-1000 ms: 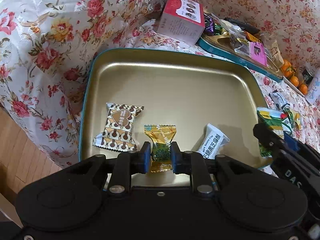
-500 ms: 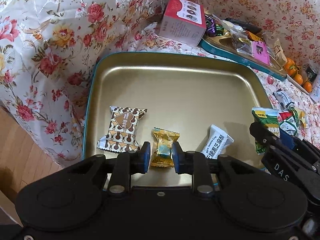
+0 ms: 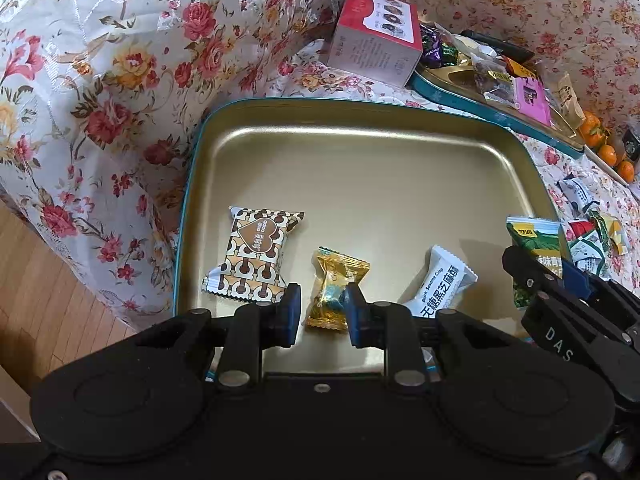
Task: Organize snacks
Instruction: 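Carry gold candy and green bag into the gold tin and open both tools, then withdraw both tools from the tin toward the scattered packets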
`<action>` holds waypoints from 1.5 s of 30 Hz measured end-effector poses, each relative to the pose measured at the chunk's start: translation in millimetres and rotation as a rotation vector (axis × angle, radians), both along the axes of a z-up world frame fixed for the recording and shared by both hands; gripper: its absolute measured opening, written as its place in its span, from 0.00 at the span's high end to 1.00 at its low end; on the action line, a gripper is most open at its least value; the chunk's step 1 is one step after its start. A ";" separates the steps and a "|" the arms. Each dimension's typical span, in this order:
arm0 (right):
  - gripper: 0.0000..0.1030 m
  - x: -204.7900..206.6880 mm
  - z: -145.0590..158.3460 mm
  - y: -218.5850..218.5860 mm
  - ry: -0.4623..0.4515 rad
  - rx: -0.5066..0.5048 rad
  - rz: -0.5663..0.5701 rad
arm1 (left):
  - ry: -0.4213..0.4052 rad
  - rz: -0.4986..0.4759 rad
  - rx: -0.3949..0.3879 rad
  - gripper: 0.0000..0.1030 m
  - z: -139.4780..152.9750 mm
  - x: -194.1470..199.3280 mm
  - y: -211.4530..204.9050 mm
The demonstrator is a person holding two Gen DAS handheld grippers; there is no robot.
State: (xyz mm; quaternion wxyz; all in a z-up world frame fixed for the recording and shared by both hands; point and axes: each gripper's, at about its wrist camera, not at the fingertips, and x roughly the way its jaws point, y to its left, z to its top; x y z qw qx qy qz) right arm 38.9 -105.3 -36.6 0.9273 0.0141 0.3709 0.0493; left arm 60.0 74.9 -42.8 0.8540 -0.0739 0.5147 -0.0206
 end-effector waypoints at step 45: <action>0.56 -40.6 13.3 -65.7 -0.088 0.006 -0.132 | -0.153 -0.141 0.141 0.67 12.0 -25.2 -48.2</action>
